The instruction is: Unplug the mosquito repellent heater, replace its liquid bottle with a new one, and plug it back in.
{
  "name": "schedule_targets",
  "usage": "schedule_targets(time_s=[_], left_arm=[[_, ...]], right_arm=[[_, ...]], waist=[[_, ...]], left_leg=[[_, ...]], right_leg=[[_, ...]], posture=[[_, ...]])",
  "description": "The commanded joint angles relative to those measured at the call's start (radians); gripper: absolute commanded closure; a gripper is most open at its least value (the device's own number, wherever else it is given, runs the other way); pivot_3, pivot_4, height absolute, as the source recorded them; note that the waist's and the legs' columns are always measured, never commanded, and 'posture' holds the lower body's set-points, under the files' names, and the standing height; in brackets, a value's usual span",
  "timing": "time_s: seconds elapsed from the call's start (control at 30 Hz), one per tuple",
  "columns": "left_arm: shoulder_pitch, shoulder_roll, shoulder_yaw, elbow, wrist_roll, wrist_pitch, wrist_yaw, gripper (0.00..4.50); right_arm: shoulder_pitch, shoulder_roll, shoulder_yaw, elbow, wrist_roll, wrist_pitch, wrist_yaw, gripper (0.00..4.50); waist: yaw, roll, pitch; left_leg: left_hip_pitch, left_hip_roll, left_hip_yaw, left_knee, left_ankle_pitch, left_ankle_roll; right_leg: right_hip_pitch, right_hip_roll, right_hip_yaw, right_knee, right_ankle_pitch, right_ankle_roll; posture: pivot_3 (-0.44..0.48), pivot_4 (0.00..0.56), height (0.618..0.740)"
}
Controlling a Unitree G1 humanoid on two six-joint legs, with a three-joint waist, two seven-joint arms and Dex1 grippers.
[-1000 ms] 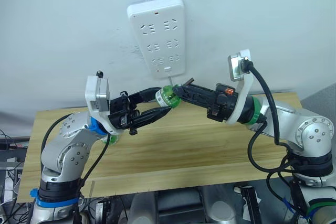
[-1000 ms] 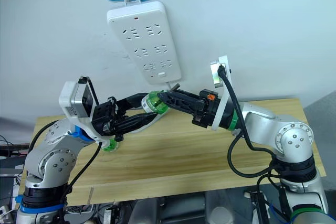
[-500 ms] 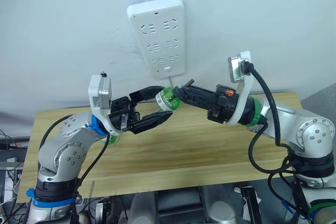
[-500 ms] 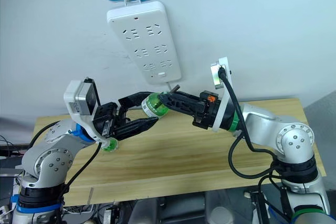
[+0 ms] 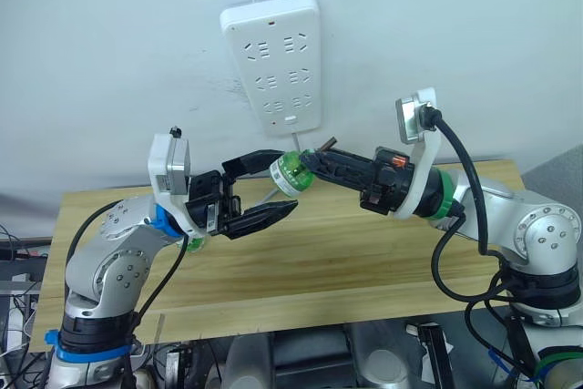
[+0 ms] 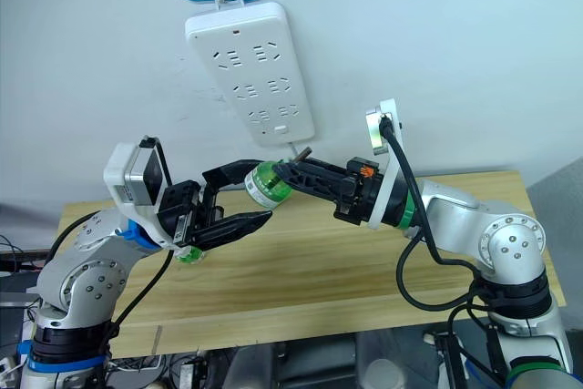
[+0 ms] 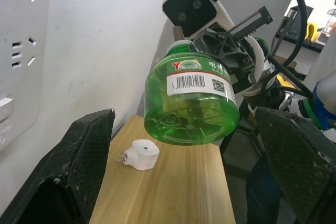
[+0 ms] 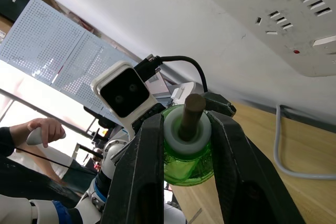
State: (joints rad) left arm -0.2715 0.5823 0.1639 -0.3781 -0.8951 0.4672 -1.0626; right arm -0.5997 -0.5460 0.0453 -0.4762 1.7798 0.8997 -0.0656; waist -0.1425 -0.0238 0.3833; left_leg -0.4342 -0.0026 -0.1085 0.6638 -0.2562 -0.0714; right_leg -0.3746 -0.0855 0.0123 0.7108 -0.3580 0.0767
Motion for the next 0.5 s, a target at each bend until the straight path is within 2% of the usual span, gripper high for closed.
schedule_targets(time_s=[0.03,0.23,0.5], left_arm=[[0.021,0.025,0.031,-0.016,0.002,-0.019,-0.022,0.0],[0.072,0.106,0.057,-0.008,0.051,-0.025,-0.041,0.0],[0.067,0.149,0.071,-0.015,0.029,0.001,-0.035,0.0]], right_arm=[[0.004,-0.011,-0.01,-0.039,0.007,-0.01,0.02,3.67],[0.0,-0.072,-0.025,-0.021,-0.062,0.022,0.081,3.67],[0.074,-0.214,-0.051,0.007,-0.404,0.012,0.3,3.67]], waist=[[0.0,0.0,0.0],[0.0,0.0,0.0],[0.006,-0.001,-0.004]], left_leg=[[0.0,0.0,0.0,0.0,0.0,0.0],[0.0,0.0,0.0,0.0,0.0,0.0],[0.0,-0.001,0.0,0.0,0.0,0.0]], right_leg=[[0.0,0.0,0.0,0.0,0.0,0.0],[0.0,0.0,0.0,0.0,0.0,0.0],[-0.001,0.0,0.0,0.0,0.0,0.0]], posture=[[-0.202,0.322,0.74],[-0.192,0.306,0.74],[-0.199,0.288,0.74]])
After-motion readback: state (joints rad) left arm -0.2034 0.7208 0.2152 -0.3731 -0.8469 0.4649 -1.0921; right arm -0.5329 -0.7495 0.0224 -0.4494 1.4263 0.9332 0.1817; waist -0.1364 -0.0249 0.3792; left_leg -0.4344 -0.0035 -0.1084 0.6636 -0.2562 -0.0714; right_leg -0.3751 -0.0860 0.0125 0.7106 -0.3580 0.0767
